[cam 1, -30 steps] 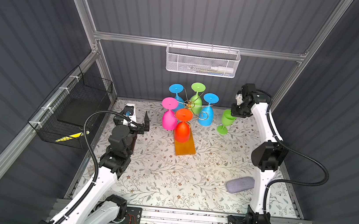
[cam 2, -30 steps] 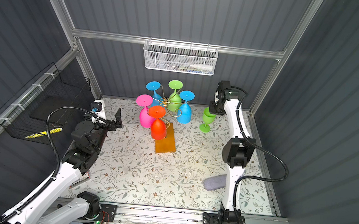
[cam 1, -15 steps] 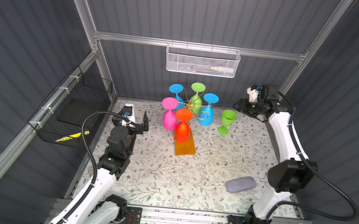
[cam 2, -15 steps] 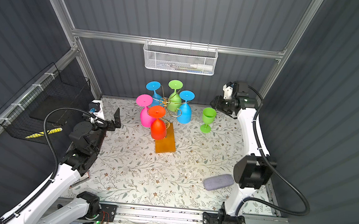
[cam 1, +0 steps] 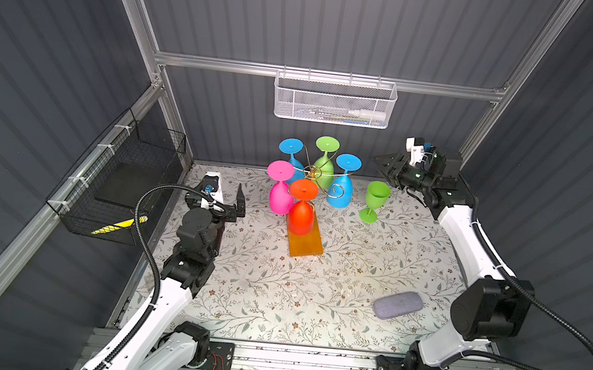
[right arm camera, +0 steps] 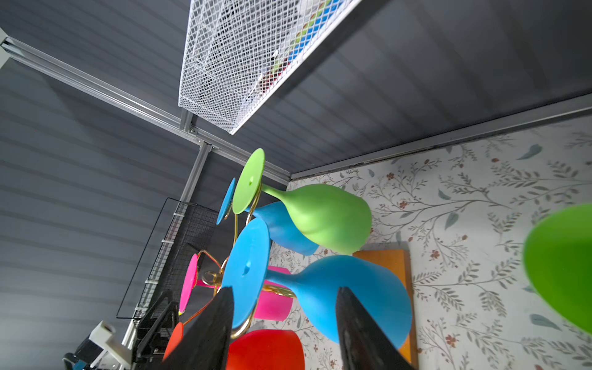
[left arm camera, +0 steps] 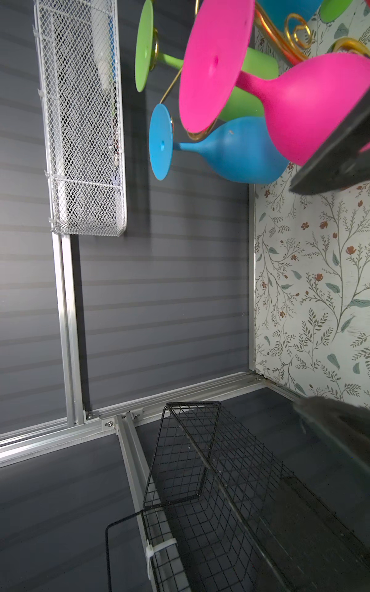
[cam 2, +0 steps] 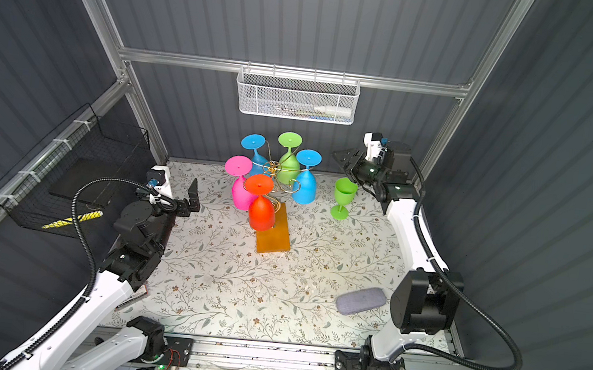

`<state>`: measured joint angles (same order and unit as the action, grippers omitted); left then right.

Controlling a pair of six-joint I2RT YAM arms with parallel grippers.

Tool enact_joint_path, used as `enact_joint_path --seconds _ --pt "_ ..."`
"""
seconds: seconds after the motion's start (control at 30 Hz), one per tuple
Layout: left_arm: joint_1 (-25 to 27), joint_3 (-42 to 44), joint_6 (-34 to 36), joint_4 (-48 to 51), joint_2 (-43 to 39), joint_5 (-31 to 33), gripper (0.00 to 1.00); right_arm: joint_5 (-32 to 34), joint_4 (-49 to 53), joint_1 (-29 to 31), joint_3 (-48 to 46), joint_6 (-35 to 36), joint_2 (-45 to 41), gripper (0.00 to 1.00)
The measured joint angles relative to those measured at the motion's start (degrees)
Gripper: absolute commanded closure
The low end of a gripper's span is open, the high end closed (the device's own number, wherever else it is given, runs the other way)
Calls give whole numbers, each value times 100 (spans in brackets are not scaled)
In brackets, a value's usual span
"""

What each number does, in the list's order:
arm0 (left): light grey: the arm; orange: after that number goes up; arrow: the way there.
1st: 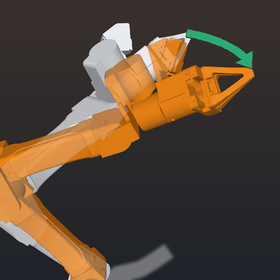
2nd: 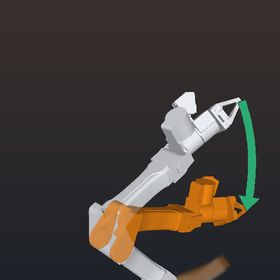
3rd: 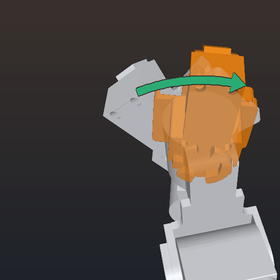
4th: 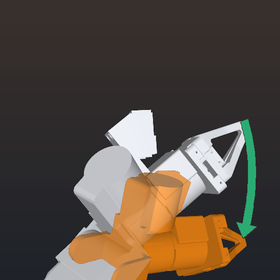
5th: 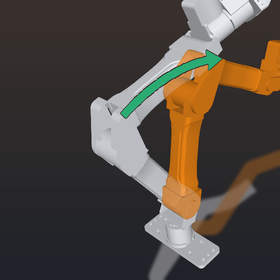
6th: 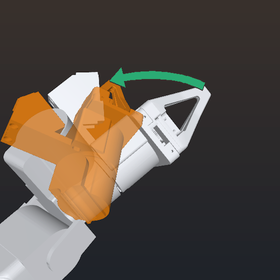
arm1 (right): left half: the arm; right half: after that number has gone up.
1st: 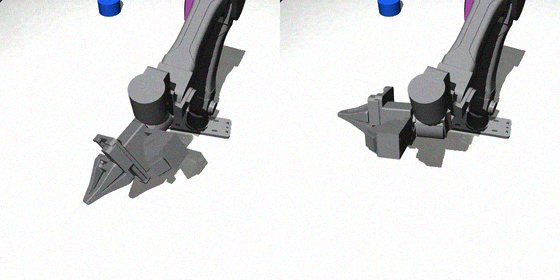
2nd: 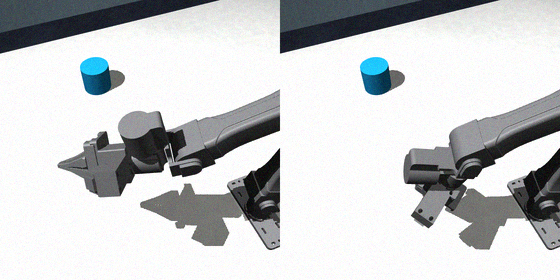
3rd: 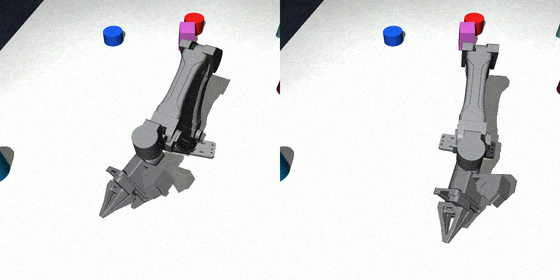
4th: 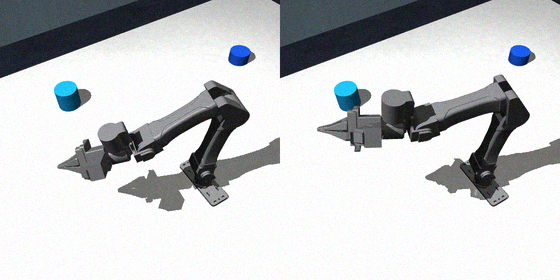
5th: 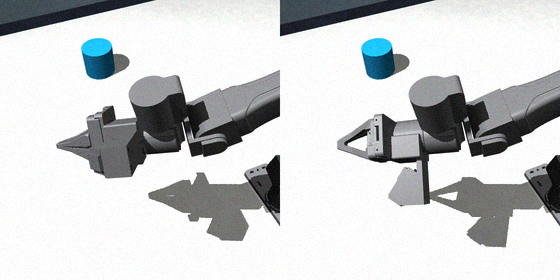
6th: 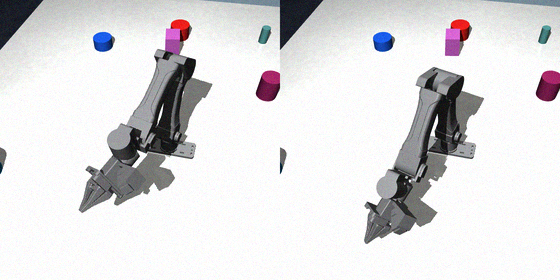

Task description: Take the wine glass off the wine glass rack

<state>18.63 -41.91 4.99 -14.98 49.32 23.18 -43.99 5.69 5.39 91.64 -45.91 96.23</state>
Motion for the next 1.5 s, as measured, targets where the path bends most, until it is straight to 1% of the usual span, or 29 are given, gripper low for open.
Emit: enact_joint_path --seconds 0.33,0.43,0.73,0.97,1.13,1.2,1.3,1.4,1.5 --pt "0 0 0 0 0 0 0 -55 79 378 614 -26 435 51" --pt "0 0 0 0 0 0 0 -55 157 415 684 -11 479 53" --pt "0 0 0 0 0 0 1 31 428 459 776 120 584 54" --pt "0 0 0 0 0 0 0 66 514 509 776 157 586 65" --pt "0 0 0 0 0 0 0 61 498 522 776 142 586 79" --pt "0 0 0 0 0 0 1 59 470 522 776 103 590 80" --pt "0 0 0 0 0 0 0 50 435 522 776 79 590 85" --pt "0 0 0 0 0 0 0 46 363 522 774 2 592 93" --pt "0 0 0 0 0 2 0 4 155 522 765 -127 592 99"
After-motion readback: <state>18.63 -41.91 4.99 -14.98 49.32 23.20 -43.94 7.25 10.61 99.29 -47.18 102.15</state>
